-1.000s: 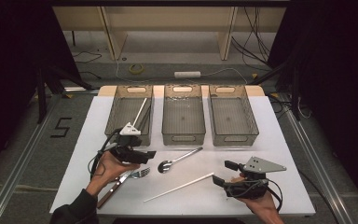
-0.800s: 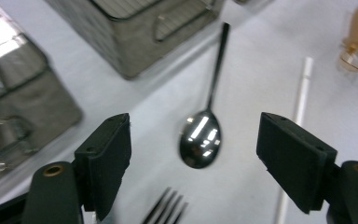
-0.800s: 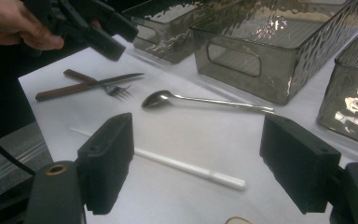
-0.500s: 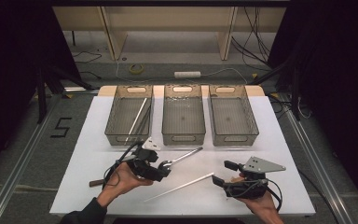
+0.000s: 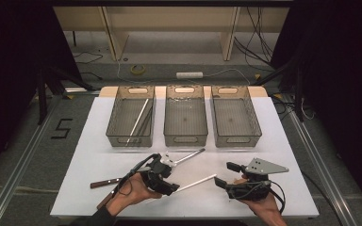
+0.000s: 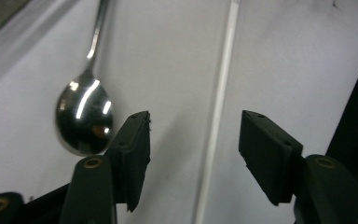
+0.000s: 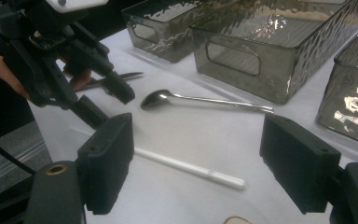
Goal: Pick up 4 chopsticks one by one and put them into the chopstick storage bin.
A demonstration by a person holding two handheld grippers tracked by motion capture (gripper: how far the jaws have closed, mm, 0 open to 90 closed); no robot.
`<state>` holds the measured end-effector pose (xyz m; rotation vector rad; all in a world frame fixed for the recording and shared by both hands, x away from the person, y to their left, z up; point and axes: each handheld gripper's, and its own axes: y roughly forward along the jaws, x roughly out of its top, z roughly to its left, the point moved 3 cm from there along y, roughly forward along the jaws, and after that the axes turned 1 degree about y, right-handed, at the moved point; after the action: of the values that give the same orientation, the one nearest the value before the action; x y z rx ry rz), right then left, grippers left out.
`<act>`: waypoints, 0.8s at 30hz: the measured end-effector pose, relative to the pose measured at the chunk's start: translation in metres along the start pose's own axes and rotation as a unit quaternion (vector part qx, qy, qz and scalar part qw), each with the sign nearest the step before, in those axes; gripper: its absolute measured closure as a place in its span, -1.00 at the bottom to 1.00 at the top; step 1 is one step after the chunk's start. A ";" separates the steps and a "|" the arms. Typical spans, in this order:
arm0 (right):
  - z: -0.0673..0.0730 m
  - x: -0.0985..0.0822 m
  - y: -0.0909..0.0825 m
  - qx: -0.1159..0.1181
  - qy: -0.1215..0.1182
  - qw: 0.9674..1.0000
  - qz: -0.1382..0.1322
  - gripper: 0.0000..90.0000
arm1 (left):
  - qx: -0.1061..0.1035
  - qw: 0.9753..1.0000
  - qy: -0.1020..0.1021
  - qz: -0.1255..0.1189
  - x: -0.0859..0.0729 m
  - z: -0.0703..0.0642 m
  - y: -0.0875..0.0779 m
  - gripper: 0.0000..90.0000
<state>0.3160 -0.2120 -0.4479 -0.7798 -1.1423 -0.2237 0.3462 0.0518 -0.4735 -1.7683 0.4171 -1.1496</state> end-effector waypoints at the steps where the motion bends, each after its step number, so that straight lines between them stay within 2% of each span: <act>1: 0.000 0.000 0.000 0.000 0.000 1.000 0.000 -0.40 | -0.001 1.000 0.004 0.004 0.000 -0.001 0.001 0.02; 12: 0.000 0.000 0.000 -0.001 0.002 1.000 0.000 -0.40 | -0.008 0.999 0.021 0.030 -0.001 -0.006 0.009 0.19; 24: -0.001 0.000 0.001 -0.002 0.001 1.000 0.001 -0.40 | -0.018 0.998 0.039 0.045 0.003 -0.011 0.013 0.42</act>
<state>0.3167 -0.2121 -0.4485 -0.7835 -1.1385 -0.2246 0.3408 0.0377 -0.4817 -1.7224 0.5620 -1.1559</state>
